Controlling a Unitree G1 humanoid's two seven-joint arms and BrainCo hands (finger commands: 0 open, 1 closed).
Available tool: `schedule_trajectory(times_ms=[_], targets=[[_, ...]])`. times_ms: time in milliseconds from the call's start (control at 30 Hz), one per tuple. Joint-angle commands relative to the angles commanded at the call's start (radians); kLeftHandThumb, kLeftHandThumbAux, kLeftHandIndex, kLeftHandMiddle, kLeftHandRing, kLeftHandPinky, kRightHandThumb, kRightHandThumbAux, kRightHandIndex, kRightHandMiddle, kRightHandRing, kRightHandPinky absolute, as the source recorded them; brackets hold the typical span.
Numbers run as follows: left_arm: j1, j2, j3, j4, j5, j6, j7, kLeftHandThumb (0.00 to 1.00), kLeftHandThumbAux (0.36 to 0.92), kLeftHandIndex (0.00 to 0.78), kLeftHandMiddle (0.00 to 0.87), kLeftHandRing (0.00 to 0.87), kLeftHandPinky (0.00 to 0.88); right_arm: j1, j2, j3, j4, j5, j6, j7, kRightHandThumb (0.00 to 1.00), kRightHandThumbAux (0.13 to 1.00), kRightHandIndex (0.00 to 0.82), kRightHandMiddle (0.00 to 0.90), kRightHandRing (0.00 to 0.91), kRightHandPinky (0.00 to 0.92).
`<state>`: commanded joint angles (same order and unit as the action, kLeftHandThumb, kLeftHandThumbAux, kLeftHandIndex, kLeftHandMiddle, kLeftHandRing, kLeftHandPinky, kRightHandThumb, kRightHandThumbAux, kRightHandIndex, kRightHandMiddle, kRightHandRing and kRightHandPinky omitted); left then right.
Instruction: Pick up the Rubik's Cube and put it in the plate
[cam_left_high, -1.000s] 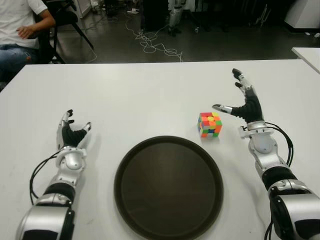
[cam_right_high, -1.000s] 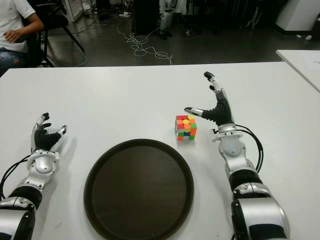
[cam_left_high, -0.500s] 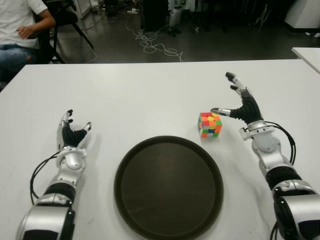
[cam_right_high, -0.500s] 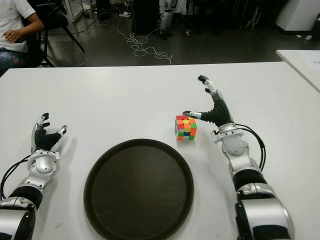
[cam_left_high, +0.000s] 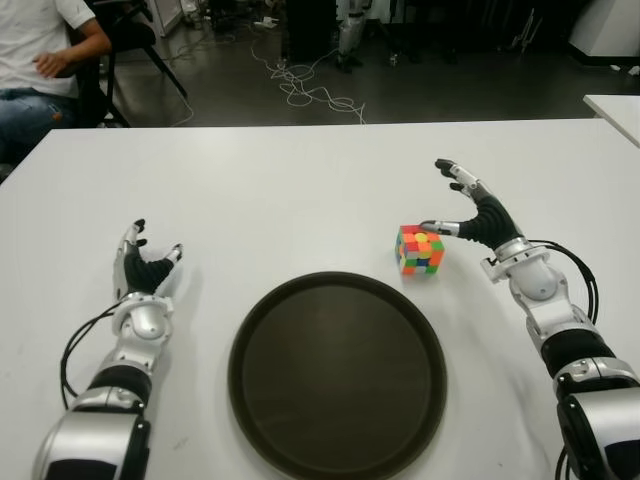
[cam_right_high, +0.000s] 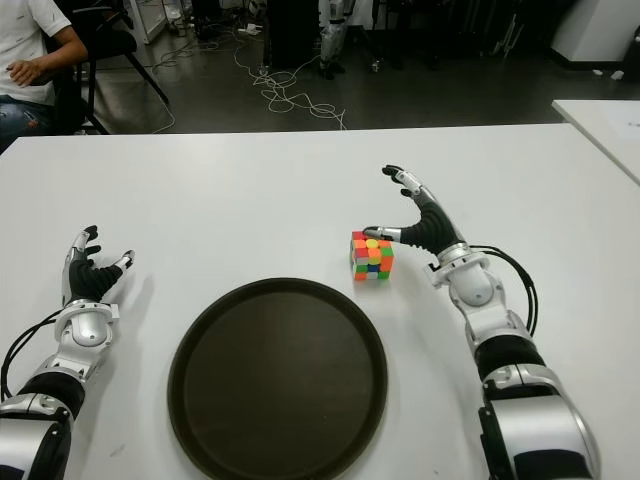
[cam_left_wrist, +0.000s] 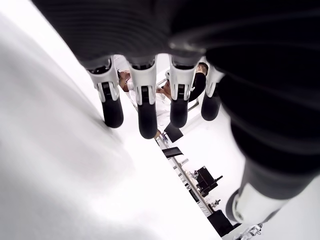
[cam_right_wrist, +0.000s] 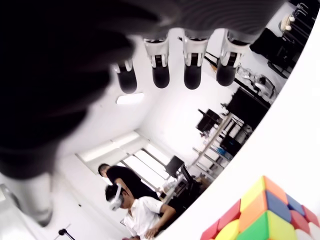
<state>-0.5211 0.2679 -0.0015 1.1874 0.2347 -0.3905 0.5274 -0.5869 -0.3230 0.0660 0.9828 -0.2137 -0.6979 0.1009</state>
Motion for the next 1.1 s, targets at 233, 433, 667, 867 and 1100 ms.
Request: schedule_trajectory(times_ms=[233,433,667,867,1100], targets=[[0.000,0.000,-0.001,-0.001,0.002,0.007,0.000,0.134,0.730,0.092,0.143,0.147,0.154,0.011,-0.003,0.011,-0.026,-0.018,0.008,-0.019,0.000,0.597,0.091,0.040,0.065,0.133],[0.003,0.002,-0.001,-0.003,0.001,0.005,-0.004,0.144,0.736,0.094,0.144,0.157,0.177,0.029,-0.005,0.018,-0.068,-0.040,0.038,-0.040,0.000,0.591,0.080,0.046,0.063,0.117],[0.006,0.004,-0.004,-0.006,0.005,0.009,-0.006,0.138,0.729,0.089,0.130,0.139,0.153,0.044,-0.005,0.019,-0.105,-0.043,0.070,-0.039,0.000,0.608,0.092,0.047,0.060,0.110],[0.007,0.003,-0.005,-0.007,0.007,0.007,-0.001,0.150,0.737,0.094,0.132,0.141,0.163,0.053,-0.008,0.021,-0.127,-0.048,0.093,-0.041,0.000,0.605,0.101,0.034,0.043,0.098],[0.004,-0.001,0.000,-0.005,0.001,0.007,-0.002,0.158,0.734,0.090,0.129,0.135,0.144,0.054,-0.014,0.022,-0.134,-0.049,0.104,-0.027,0.000,0.602,0.115,0.040,0.058,0.119]])
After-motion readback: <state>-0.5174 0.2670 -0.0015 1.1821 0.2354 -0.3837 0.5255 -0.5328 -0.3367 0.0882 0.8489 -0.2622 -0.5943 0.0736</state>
